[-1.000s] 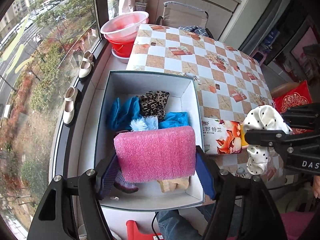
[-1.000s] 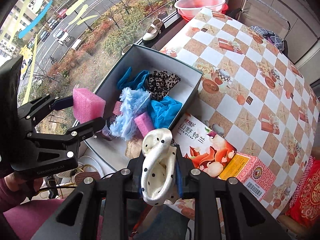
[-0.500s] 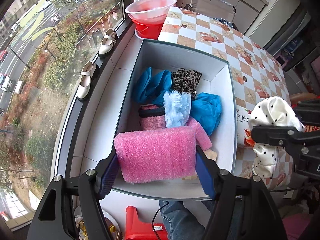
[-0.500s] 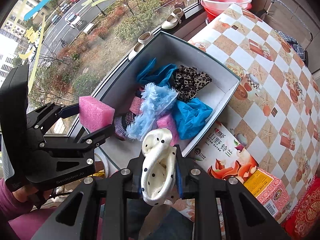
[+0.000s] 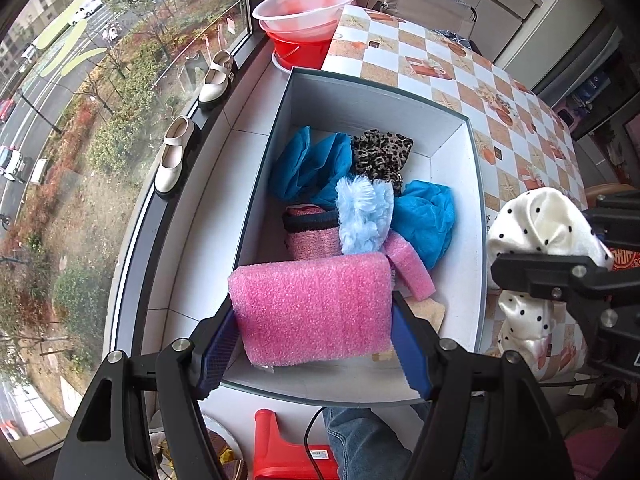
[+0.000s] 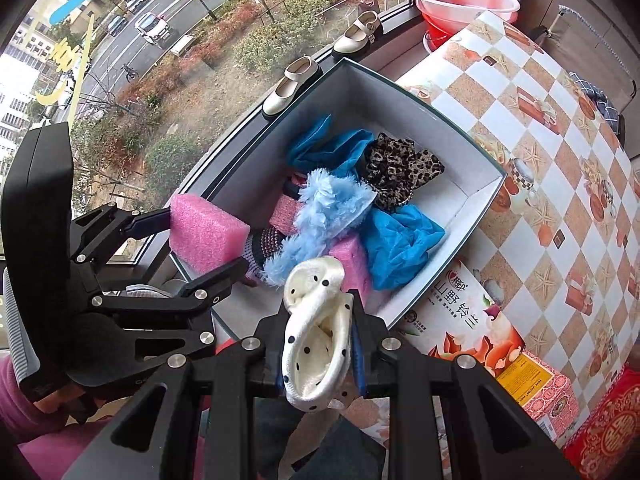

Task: Organize soft objects
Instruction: 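Open both tools to drop the sponge and polka-dot cloth into the box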

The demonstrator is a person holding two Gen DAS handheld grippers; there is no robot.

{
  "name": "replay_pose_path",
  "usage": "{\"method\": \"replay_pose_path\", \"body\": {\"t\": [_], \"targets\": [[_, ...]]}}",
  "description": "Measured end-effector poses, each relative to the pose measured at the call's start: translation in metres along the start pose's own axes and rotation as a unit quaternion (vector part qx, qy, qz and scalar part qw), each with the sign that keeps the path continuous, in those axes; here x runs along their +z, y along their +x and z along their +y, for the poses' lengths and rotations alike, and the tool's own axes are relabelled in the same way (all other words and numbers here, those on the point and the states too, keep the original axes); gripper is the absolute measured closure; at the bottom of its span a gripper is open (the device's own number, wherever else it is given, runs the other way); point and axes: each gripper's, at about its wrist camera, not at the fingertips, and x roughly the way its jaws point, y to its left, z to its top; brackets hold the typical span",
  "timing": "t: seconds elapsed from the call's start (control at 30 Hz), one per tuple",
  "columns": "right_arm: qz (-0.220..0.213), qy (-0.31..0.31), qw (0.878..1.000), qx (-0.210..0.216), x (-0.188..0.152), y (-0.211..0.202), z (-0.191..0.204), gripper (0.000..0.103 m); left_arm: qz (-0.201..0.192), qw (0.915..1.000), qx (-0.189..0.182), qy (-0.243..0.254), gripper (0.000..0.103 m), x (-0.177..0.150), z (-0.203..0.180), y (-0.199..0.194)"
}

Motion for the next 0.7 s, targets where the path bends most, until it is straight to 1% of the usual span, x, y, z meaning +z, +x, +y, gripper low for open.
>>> {"method": "replay_pose_path", "body": {"t": [0.33, 0.47, 0.5, 0.53, 0.6, 0.63, 0.7], "targets": [[0.003, 0.001, 1.0, -0.004, 0.0023, 0.0022, -0.001, 0.079, 0.007, 1.0, 0.0, 0.006, 0.029, -0.0008, -0.0018, 0.0037], [0.003, -0.001, 1.0, -0.003, 0.006, 0.0048, 0.0006, 0.078, -0.009, 0.9998, 0.017, 0.008, 0.028, -0.0005, -0.004, -0.0014], [0.004, 0.001, 1.0, -0.001, 0.0072, 0.0051, 0.0003, 0.076, -0.01, 0.9997, 0.022, 0.009, 0.028, 0.0004, -0.0051, -0.0017], [0.004, 0.003, 1.0, 0.0, 0.008, 0.0049, -0.0003, 0.07, -0.007, 0.9996, 0.026, 0.009, 0.027, 0.0013, -0.0056, -0.0014], [-0.003, 0.006, 1.0, -0.009, 0.0083, 0.0021, -0.0007, 0.033, 0.001, 0.9994, 0.033, 0.004, 0.027, 0.0033, -0.0054, 0.0006], [-0.009, 0.004, 1.0, -0.013, 0.0085, -0.0001, -0.0005, 0.029, 0.003, 0.9992, 0.039, 0.002, 0.027, 0.0037, -0.0052, 0.0011], [-0.011, 0.003, 1.0, -0.02, 0.0088, -0.0021, -0.0006, 0.028, 0.009, 0.9989, 0.046, -0.002, 0.027, 0.0053, -0.0047, 0.003]]}}
